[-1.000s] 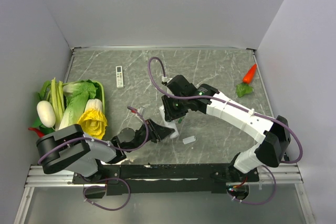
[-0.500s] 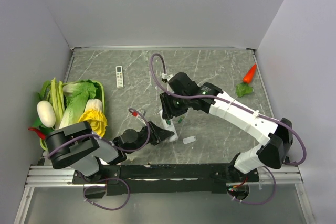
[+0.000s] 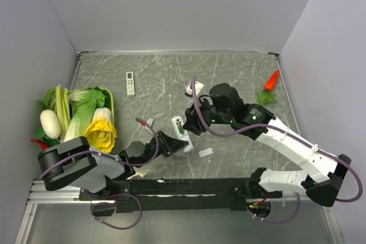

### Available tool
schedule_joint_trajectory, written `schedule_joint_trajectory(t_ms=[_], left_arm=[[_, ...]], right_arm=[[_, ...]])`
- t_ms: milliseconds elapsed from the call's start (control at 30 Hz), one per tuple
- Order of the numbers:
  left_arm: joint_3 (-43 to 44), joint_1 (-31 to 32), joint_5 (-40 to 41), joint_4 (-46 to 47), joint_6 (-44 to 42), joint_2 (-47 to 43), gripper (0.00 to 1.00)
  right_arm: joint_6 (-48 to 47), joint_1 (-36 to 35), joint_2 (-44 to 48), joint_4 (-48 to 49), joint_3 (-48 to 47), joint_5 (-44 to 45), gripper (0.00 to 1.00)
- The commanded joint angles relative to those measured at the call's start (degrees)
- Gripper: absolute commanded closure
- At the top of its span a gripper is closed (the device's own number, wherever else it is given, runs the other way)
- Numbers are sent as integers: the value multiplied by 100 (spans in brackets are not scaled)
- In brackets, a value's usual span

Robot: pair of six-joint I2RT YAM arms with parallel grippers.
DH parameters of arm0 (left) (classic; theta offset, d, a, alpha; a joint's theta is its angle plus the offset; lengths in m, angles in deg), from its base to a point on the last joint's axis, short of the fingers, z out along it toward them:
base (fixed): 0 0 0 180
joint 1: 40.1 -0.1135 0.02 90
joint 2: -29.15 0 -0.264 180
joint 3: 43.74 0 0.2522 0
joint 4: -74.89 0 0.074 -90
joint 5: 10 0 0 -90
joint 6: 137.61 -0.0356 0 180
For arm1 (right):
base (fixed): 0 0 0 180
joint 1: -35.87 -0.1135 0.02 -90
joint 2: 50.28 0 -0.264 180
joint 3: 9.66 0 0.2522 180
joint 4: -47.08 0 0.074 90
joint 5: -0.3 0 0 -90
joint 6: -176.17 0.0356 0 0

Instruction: Load the batteries into the remote control

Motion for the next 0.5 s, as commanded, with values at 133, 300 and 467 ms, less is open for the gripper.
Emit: schedule_joint_trajectory(t_ms=[133,300,467], left_arm=[[25,40,-148,2866,288,-461,98],[60,31,-218,2524,262,-734,98],[78,31,-236,2154,236,-1086,98]], right_arm=[[-2853,-39,649,965,818,-1078,46],[-4038,-39,781,1291,1266,-1606,45],[-4585,102,562,1178,1136,-2273,44]])
